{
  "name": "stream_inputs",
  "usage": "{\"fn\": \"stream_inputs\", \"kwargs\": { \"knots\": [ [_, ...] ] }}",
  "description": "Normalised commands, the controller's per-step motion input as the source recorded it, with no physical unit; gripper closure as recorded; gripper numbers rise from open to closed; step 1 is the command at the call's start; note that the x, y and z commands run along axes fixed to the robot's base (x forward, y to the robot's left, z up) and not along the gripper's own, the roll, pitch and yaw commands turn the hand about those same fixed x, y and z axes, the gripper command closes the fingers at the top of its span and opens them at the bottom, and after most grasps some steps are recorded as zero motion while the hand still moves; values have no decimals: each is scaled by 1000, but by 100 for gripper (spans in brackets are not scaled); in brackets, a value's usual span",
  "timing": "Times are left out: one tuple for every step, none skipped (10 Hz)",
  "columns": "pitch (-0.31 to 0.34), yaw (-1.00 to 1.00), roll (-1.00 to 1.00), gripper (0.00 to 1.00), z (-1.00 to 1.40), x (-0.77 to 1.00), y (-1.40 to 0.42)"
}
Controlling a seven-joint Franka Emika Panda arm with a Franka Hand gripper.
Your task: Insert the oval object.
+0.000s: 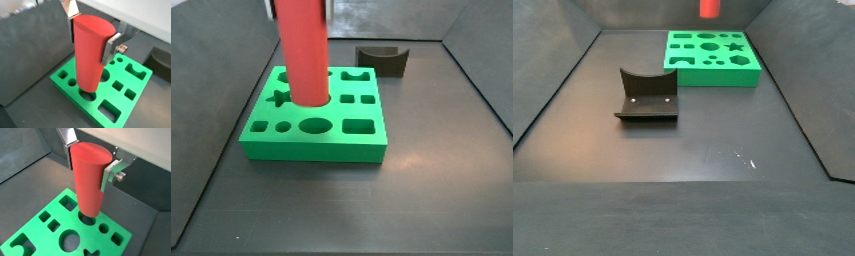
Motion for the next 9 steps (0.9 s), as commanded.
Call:
{"fn": "stream_inputs", "kwargs": {
  "knots": [
    [-46, -171, -53, 100, -389, 77, 0],
    [-34, -97, -74, 100, -269, 0, 0],
    [-43, -77, -57, 100, -280, 0, 14],
    [-10, -57, 0, 100, -280, 0, 40],
    [0, -83, 50, 100, -323, 23, 11],
    [0, -123, 61, 100, -343, 129, 0],
    [0, -126, 61, 100, -254, 57, 0],
    [0, -123, 77, 100, -209, 23, 29],
    [13, -111, 104, 100, -223, 6, 74]
  ]
}}
